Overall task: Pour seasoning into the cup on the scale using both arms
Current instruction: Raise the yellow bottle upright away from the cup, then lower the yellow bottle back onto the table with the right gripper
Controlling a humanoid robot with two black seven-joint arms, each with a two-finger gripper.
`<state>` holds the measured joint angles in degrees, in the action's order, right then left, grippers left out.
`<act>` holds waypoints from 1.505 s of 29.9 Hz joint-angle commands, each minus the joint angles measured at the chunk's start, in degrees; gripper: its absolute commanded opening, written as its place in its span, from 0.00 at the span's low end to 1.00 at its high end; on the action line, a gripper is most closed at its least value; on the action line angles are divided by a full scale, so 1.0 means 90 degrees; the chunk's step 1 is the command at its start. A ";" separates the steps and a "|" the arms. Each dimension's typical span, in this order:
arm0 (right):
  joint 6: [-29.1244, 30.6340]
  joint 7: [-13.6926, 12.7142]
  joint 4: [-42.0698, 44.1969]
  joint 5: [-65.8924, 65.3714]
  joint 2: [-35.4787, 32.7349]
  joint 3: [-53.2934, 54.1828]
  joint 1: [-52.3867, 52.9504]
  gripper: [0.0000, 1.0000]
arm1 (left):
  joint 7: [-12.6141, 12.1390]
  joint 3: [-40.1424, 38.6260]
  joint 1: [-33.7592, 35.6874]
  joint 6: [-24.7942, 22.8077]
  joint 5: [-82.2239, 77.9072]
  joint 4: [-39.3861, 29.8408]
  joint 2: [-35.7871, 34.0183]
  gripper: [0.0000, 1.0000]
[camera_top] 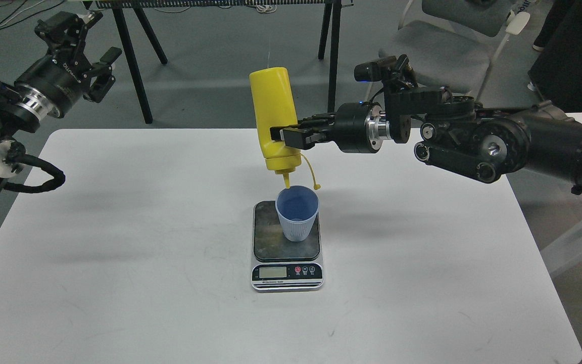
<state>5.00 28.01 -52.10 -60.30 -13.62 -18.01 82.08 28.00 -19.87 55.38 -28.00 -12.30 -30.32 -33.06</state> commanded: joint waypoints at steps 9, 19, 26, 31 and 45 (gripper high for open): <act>0.0040 -0.0001 -0.0002 0.0000 -0.0059 -0.0195 0.0040 0.36 | 0.0000 0.0001 0.0000 0.0000 0.0009 0.0000 0.0001 0.73; 0.0215 -0.0001 -0.0040 0.0399 -0.0361 0.0066 0.0050 0.36 | 0.0000 0.0001 0.0000 0.0000 0.0009 -0.0010 0.0001 0.73; 0.2069 -0.0001 -0.0665 0.3287 -0.1659 0.1511 -0.0398 0.36 | 0.0000 0.0001 0.0000 0.0000 0.0009 -0.0010 0.0011 0.73; 0.2556 -0.0001 -0.0802 0.6165 -0.2441 0.2829 -0.1627 0.37 | 0.0000 0.0001 0.0000 0.0000 0.0009 -0.0010 0.0011 0.73; 0.2556 -0.0001 -0.3399 0.9541 -0.3381 0.4997 -0.6099 0.38 | 0.0000 0.0010 0.0000 0.0000 0.0000 -0.0010 0.0069 0.73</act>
<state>28.00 28.01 -79.28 23.66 -44.95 21.77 35.46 28.00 -19.77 55.39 -27.99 -12.30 -30.40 -32.85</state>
